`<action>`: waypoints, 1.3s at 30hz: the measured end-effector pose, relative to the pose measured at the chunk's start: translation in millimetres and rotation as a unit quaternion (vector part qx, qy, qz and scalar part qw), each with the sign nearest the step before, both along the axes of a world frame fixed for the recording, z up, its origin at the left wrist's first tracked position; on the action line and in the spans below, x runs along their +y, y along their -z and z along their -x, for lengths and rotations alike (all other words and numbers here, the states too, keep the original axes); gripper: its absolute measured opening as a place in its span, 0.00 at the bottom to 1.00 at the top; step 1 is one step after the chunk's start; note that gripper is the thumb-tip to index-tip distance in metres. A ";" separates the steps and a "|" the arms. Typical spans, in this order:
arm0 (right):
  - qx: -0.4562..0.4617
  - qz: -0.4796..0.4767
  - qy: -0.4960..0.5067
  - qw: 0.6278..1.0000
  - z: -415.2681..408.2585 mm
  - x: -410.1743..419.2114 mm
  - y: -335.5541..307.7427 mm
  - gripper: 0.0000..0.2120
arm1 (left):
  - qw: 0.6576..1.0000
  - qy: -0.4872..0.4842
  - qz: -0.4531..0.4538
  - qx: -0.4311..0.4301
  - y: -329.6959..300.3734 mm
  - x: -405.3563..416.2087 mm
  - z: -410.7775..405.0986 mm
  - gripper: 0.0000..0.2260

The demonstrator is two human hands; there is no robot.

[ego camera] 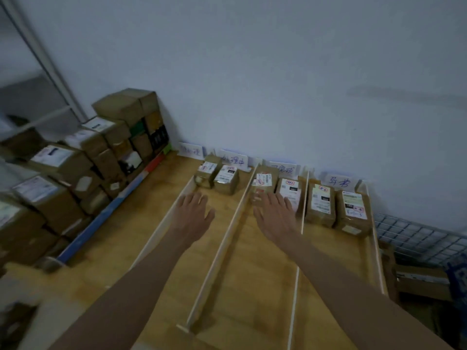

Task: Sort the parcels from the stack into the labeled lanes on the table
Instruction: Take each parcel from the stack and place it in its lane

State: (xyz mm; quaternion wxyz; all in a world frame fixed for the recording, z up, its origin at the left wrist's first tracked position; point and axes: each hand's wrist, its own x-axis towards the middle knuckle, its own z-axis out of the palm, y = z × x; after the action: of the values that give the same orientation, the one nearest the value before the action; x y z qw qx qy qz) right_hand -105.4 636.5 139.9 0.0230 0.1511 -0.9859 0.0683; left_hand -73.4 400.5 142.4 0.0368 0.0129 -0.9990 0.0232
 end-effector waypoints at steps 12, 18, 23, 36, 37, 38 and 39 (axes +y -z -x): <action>-0.005 0.053 -0.079 0.995 -91.5 -234.2 -24.9 0.23 | 0.992 -0.124 0.013 -0.008 -25.2 -234.9 -152.8 0.23; -0.010 0.072 -0.107 0.992 -92.3 -323.0 -39.3 0.23 | 0.987 -0.160 0.021 0.003 -38.5 -317.5 -172.5 0.22; -0.011 0.072 -0.121 0.990 -72.7 -397.6 -38.5 0.21 | 0.985 -0.172 0.014 0.022 -45.1 -381.6 -158.6 0.22; -0.081 0.177 -0.069 0.978 42.6 -568.6 -44.4 0.24 | 0.983 -0.183 0.000 0.009 -51.4 -544.5 -43.2 0.26; -0.094 0.182 -0.060 0.977 47.2 -577.7 -41.8 0.25 | 0.984 -0.181 -0.005 0.006 -51.8 -551.7 -36.2 0.25; -0.106 0.189 -0.053 0.975 51.6 -586.1 -38.2 0.26 | 0.984 -0.179 -0.009 0.008 -52.5 -558.1 -28.5 0.25; -0.119 0.199 -0.043 0.972 55.7 -594.5 -35.8 0.27 | 0.984 -0.178 -0.015 0.011 -53.1 -565.2 -20.0 0.25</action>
State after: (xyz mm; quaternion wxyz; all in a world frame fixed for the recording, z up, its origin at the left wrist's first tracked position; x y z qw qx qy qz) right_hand -161.1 42.0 175.7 -0.0682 0.1763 -0.9407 0.2816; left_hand -53.4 -164.6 195.4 0.0425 0.1916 -0.9805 0.0138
